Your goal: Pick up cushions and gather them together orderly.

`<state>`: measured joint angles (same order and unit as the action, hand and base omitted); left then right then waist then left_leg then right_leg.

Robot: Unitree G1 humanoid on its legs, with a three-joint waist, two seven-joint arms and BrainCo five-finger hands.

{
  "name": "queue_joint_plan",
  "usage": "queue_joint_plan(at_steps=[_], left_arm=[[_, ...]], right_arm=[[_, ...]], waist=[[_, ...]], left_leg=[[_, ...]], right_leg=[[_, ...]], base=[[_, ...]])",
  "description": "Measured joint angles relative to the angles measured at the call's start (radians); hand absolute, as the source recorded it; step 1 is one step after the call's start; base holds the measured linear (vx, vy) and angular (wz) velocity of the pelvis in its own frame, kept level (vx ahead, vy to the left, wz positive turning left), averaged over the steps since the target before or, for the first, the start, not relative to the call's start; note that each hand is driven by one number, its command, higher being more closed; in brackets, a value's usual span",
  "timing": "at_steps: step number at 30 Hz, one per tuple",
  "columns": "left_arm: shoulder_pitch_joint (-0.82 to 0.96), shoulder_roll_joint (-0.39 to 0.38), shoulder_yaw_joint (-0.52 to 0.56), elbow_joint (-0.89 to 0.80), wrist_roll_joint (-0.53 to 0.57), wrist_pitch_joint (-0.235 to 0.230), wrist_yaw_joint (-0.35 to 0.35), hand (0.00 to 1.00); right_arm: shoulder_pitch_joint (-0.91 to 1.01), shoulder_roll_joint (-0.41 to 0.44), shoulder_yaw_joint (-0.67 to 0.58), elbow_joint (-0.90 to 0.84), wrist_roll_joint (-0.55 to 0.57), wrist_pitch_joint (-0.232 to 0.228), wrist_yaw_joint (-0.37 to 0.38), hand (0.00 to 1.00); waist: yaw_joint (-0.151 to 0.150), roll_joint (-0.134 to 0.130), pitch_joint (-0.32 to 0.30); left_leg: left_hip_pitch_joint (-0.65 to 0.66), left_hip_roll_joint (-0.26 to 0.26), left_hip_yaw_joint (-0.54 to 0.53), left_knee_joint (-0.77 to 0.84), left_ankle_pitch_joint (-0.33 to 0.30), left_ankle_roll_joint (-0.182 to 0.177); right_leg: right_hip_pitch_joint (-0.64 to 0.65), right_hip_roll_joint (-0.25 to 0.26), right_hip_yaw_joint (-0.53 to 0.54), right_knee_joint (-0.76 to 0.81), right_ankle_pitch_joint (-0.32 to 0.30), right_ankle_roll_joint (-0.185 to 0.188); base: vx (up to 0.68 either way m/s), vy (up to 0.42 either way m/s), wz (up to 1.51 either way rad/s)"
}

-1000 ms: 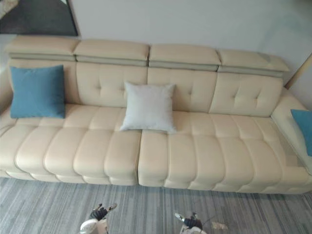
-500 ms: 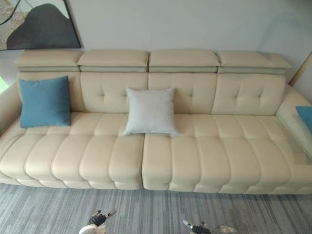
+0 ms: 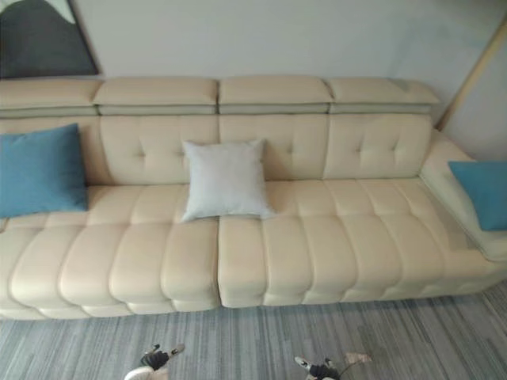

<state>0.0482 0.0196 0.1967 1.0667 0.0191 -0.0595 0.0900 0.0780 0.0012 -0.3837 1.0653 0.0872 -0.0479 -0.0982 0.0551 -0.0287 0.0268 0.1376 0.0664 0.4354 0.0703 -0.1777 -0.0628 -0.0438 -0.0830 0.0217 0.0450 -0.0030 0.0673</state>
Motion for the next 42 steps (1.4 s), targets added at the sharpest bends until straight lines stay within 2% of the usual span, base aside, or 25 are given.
queue_joint_plan(at_steps=[2, 4, 5, 6, 7, 9, 12, 14, 15, 16, 18, 20, 24, 26, 28, 29, 30, 31, 32, 34, 36, 39, 40, 41, 42], left_arm=[[-0.009, 0.004, -0.022, -0.001, 0.019, 0.0, -0.006, 0.0], [-0.025, 0.002, -0.04, -0.008, 0.021, 0.0, -0.007, 0.0], [-0.034, -0.004, -0.056, -0.03, 0.022, 0.0, -0.006, 0.0], [-0.039, -0.004, -0.07, -0.038, 0.024, 0.0, -0.007, 0.0], [-0.045, -0.003, -0.082, -0.039, 0.026, 0.0, -0.006, 0.0], [-0.047, -0.002, -0.112, -0.037, 0.028, 0.001, -0.007, 0.0], [-0.076, -0.036, -0.133, -0.038, 0.03, -0.001, -0.012, 0.0], [-0.077, -0.044, -0.138, -0.041, 0.033, -0.001, -0.017, 0.0], [-0.065, -0.046, -0.135, -0.042, 0.037, -0.001, -0.02, 0.0], [-0.06, -0.05, -0.137, -0.043, 0.038, -0.002, -0.025, 0.0], [-0.055, -0.053, -0.138, -0.081, 0.035, -0.003, -0.032, 0.0], [-0.048, -0.052, -0.139, -0.111, 0.033, -0.007, -0.029, 0.0], [-0.053, -0.055, -0.133, -0.138, 0.017, -0.021, -0.021, 0.0], [-0.048, -0.06, -0.107, -0.137, 0.017, -0.021, -0.01, 0.0], [-0.037, -0.053, -0.097, -0.136, 0.015, -0.018, -0.005, 0.0], [-0.037, -0.038, -0.1, -0.133, 0.014, -0.016, -0.005, 0.0], [-0.037, -0.033, -0.1, -0.131, 0.014, -0.014, -0.005, 0.0], [-0.036, -0.027, -0.113, -0.129, 0.013, -0.008, 0.001, 0.0], [-0.036, -0.024, -0.127, -0.13, 0.009, -0.003, 0.003, 0.0], [-0.031, -0.021, -0.156, -0.129, -0.012, 0.003, 0.009, 0.0], [-0.035, -0.022, -0.156, -0.126, -0.021, 0.003, 0.017, 0.0], [-0.039, -0.022, -0.157, -0.115, -0.021, 0.004, 0.021, 0.0], [-0.047, -0.018, -0.168, -0.1, -0.021, 0.004, 0.021, 0.0], [-0.048, -0.001, -0.186, -0.081, -0.021, 0.003, 0.019, 0.0], [-0.051, -0.015, -0.176, -0.052, -0.021, 0.006, 0.019, 0.0]], right_arm=[[0.008, 0.0, 0.006, -0.031, 0.001, -0.001, 0.0, 0.0], [0.005, 0.002, 0.006, -0.03, 0.002, 0.0, -0.001, 0.0], [-0.002, 0.001, 0.005, -0.031, 0.002, 0.0, -0.001, 0.0], [-0.005, 0.0, 0.005, -0.032, 0.002, -0.001, -0.001, 0.0], [-0.008, 0.001, 0.005, -0.028, 0.001, 0.0, -0.004, 0.0], [-0.005, 0.002, 0.005, -0.029, 0.0, -0.001, -0.009, 0.0], [0.005, -0.004, -0.011, -0.068, 0.002, -0.003, -0.013, 0.0], [0.003, -0.009, -0.012, -0.069, 0.002, -0.004, -0.011, 0.0], [-0.002, -0.007, -0.005, -0.068, 0.001, -0.003, -0.009, 0.0], [-0.006, -0.012, 0.004, -0.068, 0.001, -0.002, -0.009, 0.0], [-0.027, -0.02, 0.015, -0.064, 0.004, -0.002, -0.01, 0.0], [-0.029, -0.02, 0.028, -0.066, 0.028, -0.002, -0.01, 0.0], [-0.038, -0.019, 0.037, -0.068, 0.035, -0.005, -0.017, 0.0], [-0.035, -0.018, 0.036, -0.07, 0.034, -0.005, -0.019, 0.0], [-0.014, 0.001, 0.041, -0.07, 0.031, -0.004, -0.021, 0.0], [0.005, 0.007, 0.055, -0.071, 0.03, -0.004, -0.021, 0.0], [0.009, 0.011, 0.056, -0.07, 0.028, -0.003, -0.02, 0.0], [0.009, 0.014, 0.055, -0.072, 0.027, -0.002, -0.02, 0.0], [0.009, 0.01, 0.055, -0.072, 0.024, -0.003, -0.02, 0.0], [0.007, -0.002, 0.055, -0.071, 0.017, -0.002, -0.018, 0.0], [-0.004, -0.006, 0.049, -0.071, -0.002, -0.004, -0.018, 0.0], [-0.032, -0.012, 0.031, -0.071, -0.002, -0.005, -0.018, 0.0], [-0.04, -0.018, 0.023, -0.07, -0.002, -0.005, -0.019, 0.0], [-0.029, -0.016, 0.013, -0.063, -0.002, -0.004, -0.02, 0.0], [-0.037, -0.023, -0.014, -0.057, 0.001, -0.005, -0.02, 0.0]], waist=[[-0.005, 0.004, 0.014], [-0.01, 0.014, 0.015], [-0.015, 0.018, 0.018], [-0.017, 0.02, 0.026], [-0.017, 0.013, 0.035], [-0.016, -0.003, 0.039], [-0.031, 0.034, 0.062], [-0.037, 0.046, 0.071], [-0.028, 0.057, 0.086], [-0.018, 0.056, 0.098], [-0.006, 0.065, 0.112], [0.013, 0.059, 0.121], [0.033, 0.061, 0.126], [0.051, 0.067, 0.109], [0.056, 0.028, 0.075], [0.056, -0.007, 0.063], [0.056, -0.016, 0.062], [0.053, -0.036, 0.065], [0.049, -0.025, 0.071], [0.037, -0.01, 0.069], [0.029, 0.006, 0.07], [0.001, 0.032, 0.08], [-0.006, 0.039, 0.085], [-0.006, 0.007, 0.079], [-0.006, 0.037, 0.088]], left_leg=[[-0.01, 0.019, 0.06, 0.046, -0.032, -0.007], [-0.046, 0.052, 0.124, 0.086, -0.05, -0.005], [-0.062, 0.074, 0.167, 0.092, -0.048, -0.005], [-0.058, 0.083, 0.187, 0.095, -0.048, -0.006], [-0.047, 0.097, 0.23, 0.117, -0.049, -0.006], [-0.013, 0.114, 0.283, 0.166, -0.051, -0.009], [0.024, 0.135, 0.329, 0.224, -0.051, -0.011], [-0.02, 0.218, 0.307, 0.461, -0.045, -0.005], [-0.067, 0.28, 0.233, 0.64, -0.009, 0.06], [-0.115, 0.292, 0.14, 0.739, -0.038, 0.078], [-0.253, 0.244, -0.04, 0.792, -0.125, 0.029], [-0.342, 0.191, -0.12, 0.681, -0.133, 0.027], [-0.44, 0.109, -0.296, 0.358, -0.07, -0.019], [-0.429, 0.104, -0.32, 0.336, -0.011, -0.011], [-0.407, 0.068, -0.317, 0.348, -0.009, 0.003], [-0.38, 0.04, -0.272, 0.339, -0.041, 0.011], [-0.361, 0.029, -0.246, 0.333, -0.052, 0.016], [-0.289, 0.002, -0.21, 0.326, -0.08, 0.036], [-0.255, -0.003, -0.201, 0.323, -0.094, 0.042], [-0.159, -0.007, -0.192, 0.28, -0.117, 0.048], [-0.072, 0.003, -0.194, 0.19, -0.11, 0.036], [-0.004, 0.038, -0.2, 0.119, -0.106, 0.03], [0.02, 0.049, -0.204, 0.101, -0.105, 0.028], [0.041, 0.025, -0.219, 0.102, -0.102, 0.022], [0.069, 0.043, -0.246, 0.108, -0.1, 0.01]], right_leg=[[-0.026, 0.016, 0.032, 0.002, 0.013, -0.003], [-0.077, 0.019, -0.029, 0.011, 0.023, -0.03], [-0.124, -0.017, -0.22, 0.087, -0.018, -0.087], [-0.143, -0.044, -0.33, 0.129, -0.031, -0.093], [-0.149, -0.094, -0.517, 0.201, -0.039, -0.103], [-0.129, -0.125, -0.695, 0.254, -0.06, -0.135], [-0.128, -0.089, -0.618, 0.273, -0.115, -0.127], [-0.12, -0.051, -0.551, 0.281, -0.139, -0.138], [-0.097, -0.018, -0.5, 0.278, -0.16, -0.147], [-0.087, -0.004, -0.458, 0.282, -0.18, -0.163], [-0.076, 0.029, -0.378, 0.278, -0.196, -0.159], [-0.067, 0.049, -0.304, 0.27, -0.2, -0.16], [-0.061, 0.088, -0.159, 0.264, -0.214, -0.149], [-0.06, 0.11, -0.082, 0.263, -0.223, -0.133], [-0.067, 0.094, -0.002, 0.291, -0.254, -0.086], [-0.1, 0.059, 0.019, 0.396, -0.285, -0.033], [-0.133, 0.042, 0.021, 0.473, -0.301, -0.005], [-0.211, -0.011, 0.002, 0.715, -0.272, 0.072], [-0.241, -0.027, -0.014, 0.796, -0.243, 0.09], [-0.277, -0.065, -0.079, 0.907, -0.244, 0.056], [-0.293, -0.091, -0.194, 0.823, -0.281, 0.012], [-0.327, -0.087, -0.291, 0.651, -0.276, -0.014], [-0.359, -0.078, -0.301, 0.55, -0.228, -0.022], [-0.347, -0.084, -0.29, 0.405, -0.084, -0.068], [-0.343, -0.077, -0.297, 0.451, -0.088, -0.111]], base=[[-0.04, -0.014, -1.01], [-0.03, -0.05, -0.89], [0.0, -0.051, -0.74], [0.06, -0.046, -1.0], [0.09, -0.022, -1.05], [0.14, -0.127, -1.31], [0.15, -0.178, -0.92], [0.15, -0.186, -0.98], [0.12, -0.155, -1.22], [0.08, -0.075, -1.28], [0.1, -0.018, -1.2], [0.16, -0.001, -1.29], [0.21, 0.124, -1.32], [0.35, 0.276, -1.61], [0.43, 0.299, -1.19], [0.29, 0.179, -0.7], [0.44, 0.233, -0.71], [0.38, 0.175, -0.45], [0.39, 0.159, -0.38], [0.37, 0.084, -0.02], [0.54, 0.011, 0.05], [0.45, -0.12, 0.06], [0.49, -0.215, 0.07], [0.59, -0.274, -0.07], [0.42, -0.191, -0.18]])
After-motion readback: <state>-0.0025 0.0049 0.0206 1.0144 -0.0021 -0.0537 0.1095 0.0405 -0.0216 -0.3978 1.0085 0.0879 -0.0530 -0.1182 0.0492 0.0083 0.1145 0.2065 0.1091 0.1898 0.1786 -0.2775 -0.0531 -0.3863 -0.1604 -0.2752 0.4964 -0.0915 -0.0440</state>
